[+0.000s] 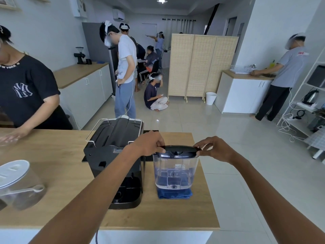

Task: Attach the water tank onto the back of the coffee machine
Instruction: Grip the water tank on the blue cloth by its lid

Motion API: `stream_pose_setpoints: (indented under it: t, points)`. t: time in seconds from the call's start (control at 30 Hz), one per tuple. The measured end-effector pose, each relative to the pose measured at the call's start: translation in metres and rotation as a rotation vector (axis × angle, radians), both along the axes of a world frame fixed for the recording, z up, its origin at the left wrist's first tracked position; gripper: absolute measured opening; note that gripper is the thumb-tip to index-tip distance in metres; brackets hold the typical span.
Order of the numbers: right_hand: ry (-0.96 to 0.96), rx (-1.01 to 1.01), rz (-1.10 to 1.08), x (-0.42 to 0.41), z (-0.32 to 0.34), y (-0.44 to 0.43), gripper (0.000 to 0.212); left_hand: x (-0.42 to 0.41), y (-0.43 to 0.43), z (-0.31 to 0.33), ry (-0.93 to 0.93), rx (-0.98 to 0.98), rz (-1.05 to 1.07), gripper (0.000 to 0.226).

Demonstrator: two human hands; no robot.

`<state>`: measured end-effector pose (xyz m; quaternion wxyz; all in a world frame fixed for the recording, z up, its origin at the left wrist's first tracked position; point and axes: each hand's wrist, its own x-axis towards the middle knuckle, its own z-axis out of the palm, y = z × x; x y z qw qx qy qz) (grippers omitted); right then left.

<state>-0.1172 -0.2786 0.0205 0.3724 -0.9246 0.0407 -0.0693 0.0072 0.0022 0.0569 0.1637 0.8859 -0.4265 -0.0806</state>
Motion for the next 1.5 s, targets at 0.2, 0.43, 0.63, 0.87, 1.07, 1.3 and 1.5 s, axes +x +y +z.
stream_pose_setpoints:
  t: [0.2, 0.43, 0.63, 0.87, 1.07, 1.3, 1.5]
  points:
    - [-0.214, -0.108, -0.049, -0.010, -0.026, 0.011, 0.038, -0.030, 0.008, -0.039, -0.391, -0.005, -0.002, 0.033]
    - [-0.240, -0.307, -0.169, -0.015, -0.042, 0.026, 0.036, -0.031, 0.003, -0.066, -0.531, 0.039, 0.059, 0.035]
    - [-0.245, -0.361, -0.205, -0.014, -0.054, 0.027, 0.034, -0.031, 0.002, -0.076, -0.530, 0.009, 0.095, 0.041]
    - [-0.229, -0.349, -0.240, -0.015, -0.063, 0.028, 0.033, -0.033, 0.005, -0.089, -0.494, -0.161, 0.145, 0.032]
    - [-0.316, -0.336, -0.267, -0.025, -0.073, 0.038, 0.036, -0.037, 0.008, -0.106, -0.598, -0.305, 0.173, 0.022]
    - [-0.383, -0.134, -0.296, -0.025, -0.095, 0.045, 0.054, -0.050, 0.010, -0.119, -0.198, -0.338, 0.295, 0.052]
    - [-0.287, -0.092, -0.217, -0.014, -0.096, 0.037, 0.080, -0.041, 0.005, -0.115, -0.097, -0.312, 0.331, 0.080]
